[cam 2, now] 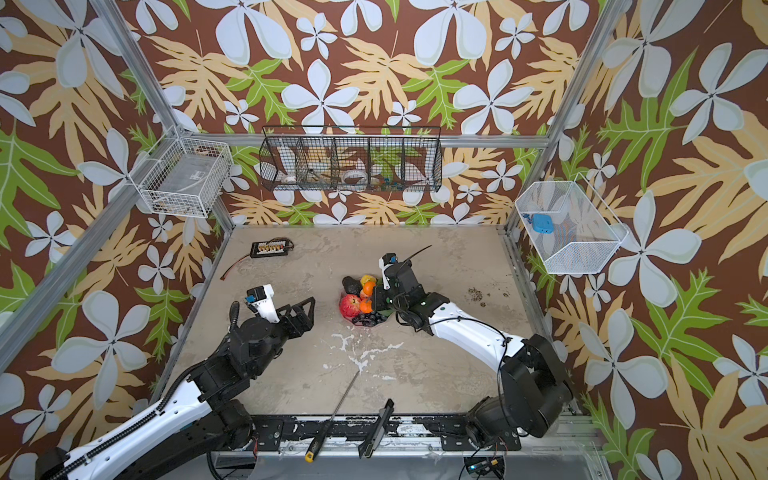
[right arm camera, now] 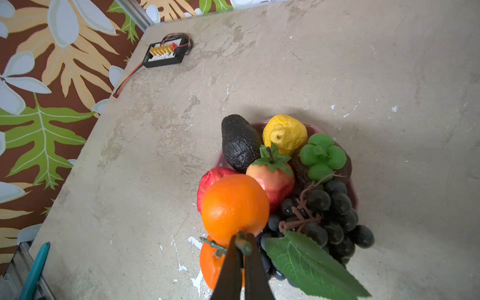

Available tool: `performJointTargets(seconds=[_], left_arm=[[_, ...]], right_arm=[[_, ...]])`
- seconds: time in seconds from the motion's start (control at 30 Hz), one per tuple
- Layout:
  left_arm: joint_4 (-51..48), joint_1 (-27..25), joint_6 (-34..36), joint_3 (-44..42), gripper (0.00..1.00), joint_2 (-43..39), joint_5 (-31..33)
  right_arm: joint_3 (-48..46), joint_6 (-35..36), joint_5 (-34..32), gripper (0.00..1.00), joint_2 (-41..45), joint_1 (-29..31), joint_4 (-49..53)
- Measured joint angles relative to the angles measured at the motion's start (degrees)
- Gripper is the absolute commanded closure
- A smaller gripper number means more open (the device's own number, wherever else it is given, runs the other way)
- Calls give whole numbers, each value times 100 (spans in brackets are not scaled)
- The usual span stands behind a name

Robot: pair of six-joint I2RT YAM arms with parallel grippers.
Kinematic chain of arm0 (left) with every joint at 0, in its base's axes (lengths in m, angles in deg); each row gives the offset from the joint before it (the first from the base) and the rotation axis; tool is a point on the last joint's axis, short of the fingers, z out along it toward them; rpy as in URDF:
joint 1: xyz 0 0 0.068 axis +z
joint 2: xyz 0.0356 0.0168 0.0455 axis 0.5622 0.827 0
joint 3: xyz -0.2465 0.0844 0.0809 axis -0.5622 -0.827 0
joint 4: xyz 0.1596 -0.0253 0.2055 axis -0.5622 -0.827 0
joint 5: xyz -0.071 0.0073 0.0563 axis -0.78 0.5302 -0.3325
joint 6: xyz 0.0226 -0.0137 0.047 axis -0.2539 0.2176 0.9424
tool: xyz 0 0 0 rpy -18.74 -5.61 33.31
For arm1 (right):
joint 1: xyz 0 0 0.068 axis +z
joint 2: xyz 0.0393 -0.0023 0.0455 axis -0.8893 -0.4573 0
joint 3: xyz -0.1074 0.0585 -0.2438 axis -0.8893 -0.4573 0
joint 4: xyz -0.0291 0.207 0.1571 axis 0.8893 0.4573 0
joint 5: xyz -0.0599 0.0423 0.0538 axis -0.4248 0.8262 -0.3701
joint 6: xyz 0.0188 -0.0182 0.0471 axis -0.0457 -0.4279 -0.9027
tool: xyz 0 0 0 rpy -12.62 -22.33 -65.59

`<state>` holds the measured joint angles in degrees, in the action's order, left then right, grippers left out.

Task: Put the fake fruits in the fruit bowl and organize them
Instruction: 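Lower the oranges onto the plate fruits with the right gripper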

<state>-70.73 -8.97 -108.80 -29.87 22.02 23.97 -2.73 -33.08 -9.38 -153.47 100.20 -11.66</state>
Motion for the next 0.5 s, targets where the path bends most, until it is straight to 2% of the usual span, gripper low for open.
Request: performJointTargets(seconds=[0.5], left_arm=[[-66, 7, 68, -186, 8, -160, 197]], right_arm=[[664, 367, -472, 100, -1080, 85, 170]])
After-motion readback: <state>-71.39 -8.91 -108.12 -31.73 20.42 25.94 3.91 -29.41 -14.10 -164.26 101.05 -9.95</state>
